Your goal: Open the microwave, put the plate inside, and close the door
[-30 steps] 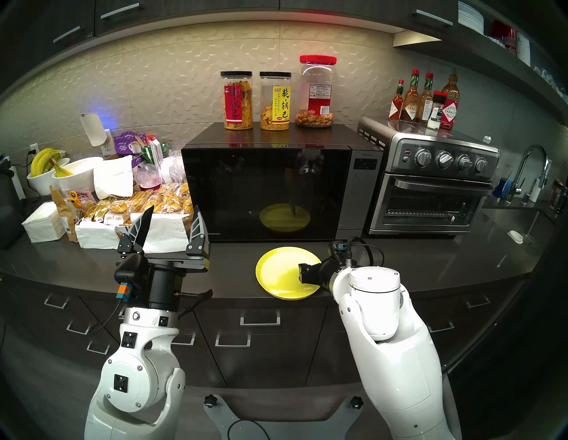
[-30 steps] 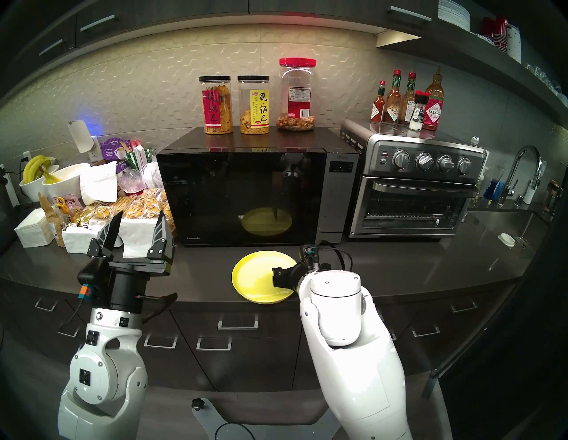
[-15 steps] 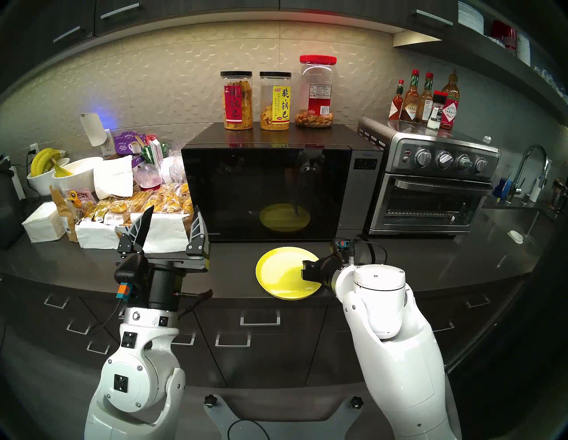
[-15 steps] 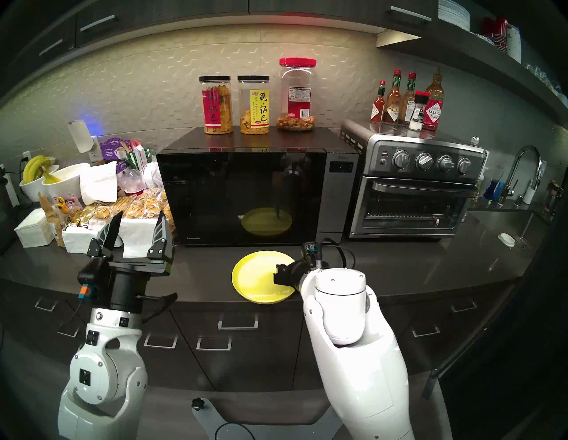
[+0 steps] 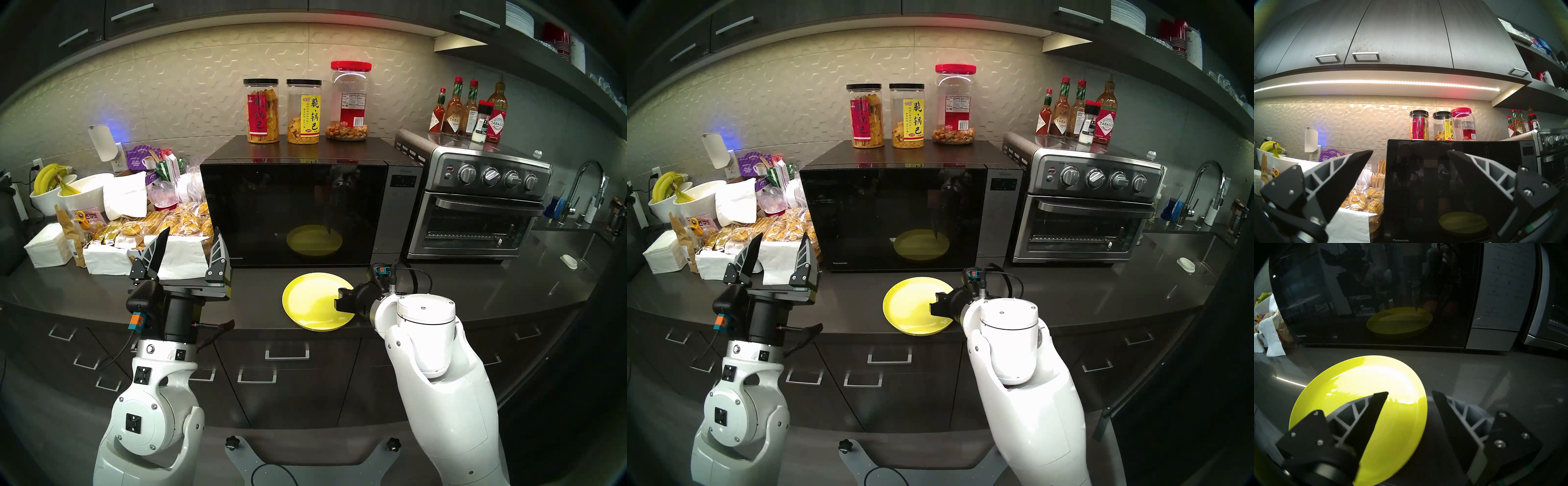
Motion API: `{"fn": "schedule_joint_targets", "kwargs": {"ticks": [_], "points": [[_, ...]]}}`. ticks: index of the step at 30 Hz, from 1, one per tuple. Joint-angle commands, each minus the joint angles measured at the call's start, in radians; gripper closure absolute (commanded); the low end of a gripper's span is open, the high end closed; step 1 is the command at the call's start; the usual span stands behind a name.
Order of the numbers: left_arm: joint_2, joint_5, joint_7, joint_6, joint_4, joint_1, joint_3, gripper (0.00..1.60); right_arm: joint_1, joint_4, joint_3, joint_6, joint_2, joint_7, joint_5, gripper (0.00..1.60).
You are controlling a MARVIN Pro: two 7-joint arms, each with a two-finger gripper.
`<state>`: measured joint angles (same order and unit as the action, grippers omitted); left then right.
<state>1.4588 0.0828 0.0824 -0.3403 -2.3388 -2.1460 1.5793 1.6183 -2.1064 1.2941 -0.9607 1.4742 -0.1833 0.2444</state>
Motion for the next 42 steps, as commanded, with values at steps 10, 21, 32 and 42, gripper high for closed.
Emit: {"fn": "schedule_joint_targets", "kwargs": {"ticks": [10,21,32,42], "points": [[0.002,-0.002,0.002,-0.002,-0.019,-0.003,0.001,0.0,-0.026,-0.001,-0.03,0.001,-0.022,-0.052,0.054,0.4],[0.002,-0.002,0.002,-0.002,-0.019,-0.003,0.001,0.0,-0.044,0.023,-0.037,0.001,-0.027,-0.109,0.098,0.65],[0.002,-0.002,0.002,-0.002,-0.02,-0.003,0.001,0.0,-0.052,0.025,-0.035,0.001,-0.043,-0.148,0.148,0.41],[0.002,-0.002,0.002,-0.002,-0.019,-0.002,0.001,0.0,-0.056,0.005,-0.033,0.001,-0.069,-0.173,0.194,0.13]]}}
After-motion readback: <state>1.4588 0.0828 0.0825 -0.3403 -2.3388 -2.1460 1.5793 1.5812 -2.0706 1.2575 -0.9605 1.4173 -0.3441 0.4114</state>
